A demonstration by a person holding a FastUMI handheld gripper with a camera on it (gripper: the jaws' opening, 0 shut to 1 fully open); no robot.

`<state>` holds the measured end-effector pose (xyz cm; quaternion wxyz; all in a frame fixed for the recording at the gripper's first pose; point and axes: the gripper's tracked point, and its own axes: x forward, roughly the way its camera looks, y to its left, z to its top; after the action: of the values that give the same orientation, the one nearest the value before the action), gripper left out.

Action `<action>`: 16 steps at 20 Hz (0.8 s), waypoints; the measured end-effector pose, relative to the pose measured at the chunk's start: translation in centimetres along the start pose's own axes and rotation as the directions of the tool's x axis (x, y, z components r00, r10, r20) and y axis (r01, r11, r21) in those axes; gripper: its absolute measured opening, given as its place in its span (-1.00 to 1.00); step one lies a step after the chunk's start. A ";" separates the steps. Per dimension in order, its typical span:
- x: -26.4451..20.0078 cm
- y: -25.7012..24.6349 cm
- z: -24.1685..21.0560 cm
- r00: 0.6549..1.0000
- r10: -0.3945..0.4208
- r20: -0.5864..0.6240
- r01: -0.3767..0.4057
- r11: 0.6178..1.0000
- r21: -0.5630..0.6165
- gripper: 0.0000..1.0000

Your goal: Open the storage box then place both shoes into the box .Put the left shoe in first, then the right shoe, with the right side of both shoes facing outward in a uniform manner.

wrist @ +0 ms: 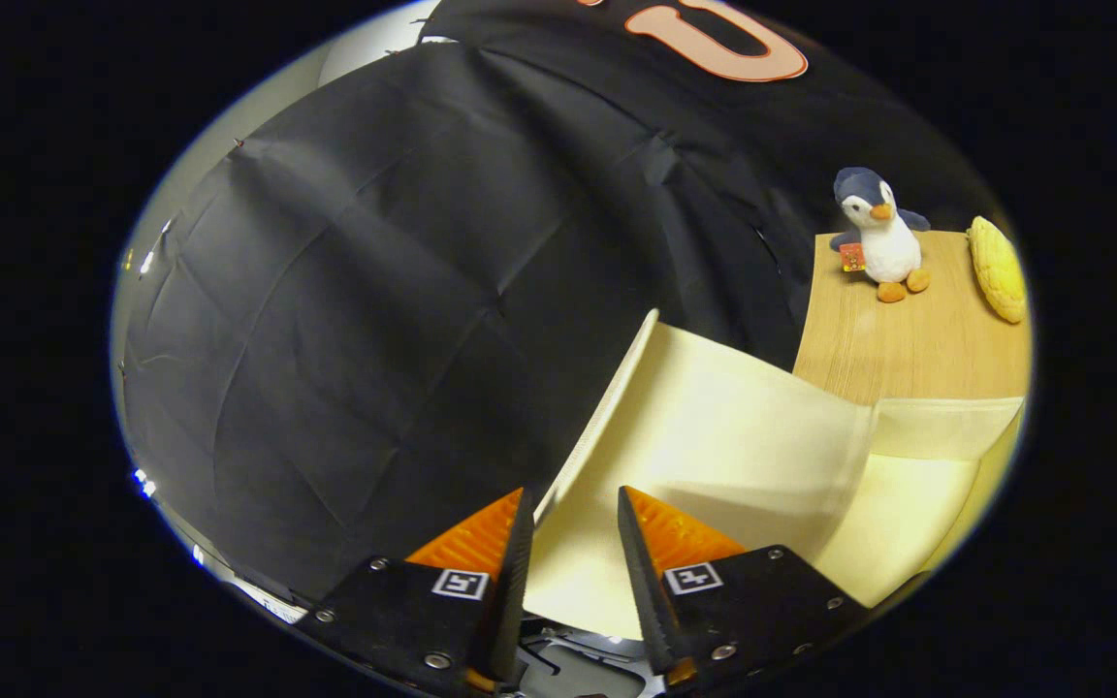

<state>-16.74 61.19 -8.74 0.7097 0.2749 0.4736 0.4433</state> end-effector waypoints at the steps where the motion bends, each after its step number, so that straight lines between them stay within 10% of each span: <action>1: -0.7 -0.4 0.0 1.000 -0.022 0.010 0.023 1.000 -0.020 0.25; 8: -9.9 -13.6 0.3 0.942 -0.301 0.146 0.308 0.951 -0.029 0.60; 16: -24.8 -33.9 -7.3 0.738 -0.661 0.138 0.663 0.748 0.033 0.60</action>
<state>-14.87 23.46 -28.49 0.8549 0.1130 0.4848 0.1462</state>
